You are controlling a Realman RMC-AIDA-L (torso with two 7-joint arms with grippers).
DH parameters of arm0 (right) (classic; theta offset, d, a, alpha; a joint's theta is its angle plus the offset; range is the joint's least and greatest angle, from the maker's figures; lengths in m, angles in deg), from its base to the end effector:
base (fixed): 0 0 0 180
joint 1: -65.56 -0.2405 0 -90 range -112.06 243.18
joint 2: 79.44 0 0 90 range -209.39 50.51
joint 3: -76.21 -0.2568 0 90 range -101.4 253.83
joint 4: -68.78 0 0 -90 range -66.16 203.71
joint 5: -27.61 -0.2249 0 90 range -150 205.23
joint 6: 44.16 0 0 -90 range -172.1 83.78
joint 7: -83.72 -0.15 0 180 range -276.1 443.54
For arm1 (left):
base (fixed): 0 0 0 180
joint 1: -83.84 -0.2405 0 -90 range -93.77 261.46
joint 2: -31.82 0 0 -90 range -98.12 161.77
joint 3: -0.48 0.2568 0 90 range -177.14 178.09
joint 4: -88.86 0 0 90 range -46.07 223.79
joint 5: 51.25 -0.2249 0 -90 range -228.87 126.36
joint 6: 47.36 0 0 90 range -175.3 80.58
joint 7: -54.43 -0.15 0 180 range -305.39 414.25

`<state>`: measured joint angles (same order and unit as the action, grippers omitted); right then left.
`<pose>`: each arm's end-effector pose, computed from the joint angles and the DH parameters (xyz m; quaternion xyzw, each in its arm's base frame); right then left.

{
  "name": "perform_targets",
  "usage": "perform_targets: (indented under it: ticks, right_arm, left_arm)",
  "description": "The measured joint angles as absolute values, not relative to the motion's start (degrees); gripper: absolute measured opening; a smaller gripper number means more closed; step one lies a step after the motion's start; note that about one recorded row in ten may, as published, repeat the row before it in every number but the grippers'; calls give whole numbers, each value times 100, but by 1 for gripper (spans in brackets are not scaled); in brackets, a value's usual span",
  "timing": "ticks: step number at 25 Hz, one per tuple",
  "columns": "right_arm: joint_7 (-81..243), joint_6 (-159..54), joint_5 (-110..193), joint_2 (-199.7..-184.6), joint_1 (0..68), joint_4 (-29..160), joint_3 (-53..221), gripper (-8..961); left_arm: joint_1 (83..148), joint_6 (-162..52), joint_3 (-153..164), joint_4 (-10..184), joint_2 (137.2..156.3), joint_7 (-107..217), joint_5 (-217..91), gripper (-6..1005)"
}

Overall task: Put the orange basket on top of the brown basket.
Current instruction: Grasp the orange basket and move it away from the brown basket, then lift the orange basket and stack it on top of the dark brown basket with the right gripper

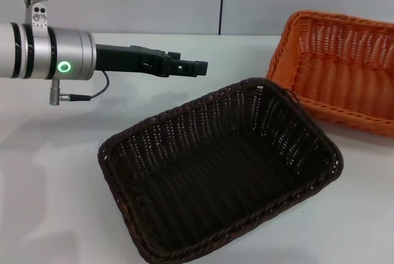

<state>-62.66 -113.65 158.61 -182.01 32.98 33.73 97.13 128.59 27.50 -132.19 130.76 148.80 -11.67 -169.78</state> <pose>0.3795 0.3956 0.1632 -0.5780 0.7044 0.2681 0.3127 -0.1879 0.4370 0.0059 -0.9072 -0.3459 -0.1874 0.1487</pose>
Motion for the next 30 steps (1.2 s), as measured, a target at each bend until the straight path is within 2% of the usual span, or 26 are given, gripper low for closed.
perform_targets:
  ticks: [18, 30]
  right_arm:
    - [-5329, -11376, 13932, -18220, 3759, 3410, 9698, 247]
    - [-4616, -12432, 12449, -18485, 3769, 3464, 9737, 247]
  left_arm:
    - [12829, 2537, -13223, 13089, 14907, -1121, -16636, 867]
    - [12844, 2317, -13223, 13044, 14908, -1129, -16549, 867]
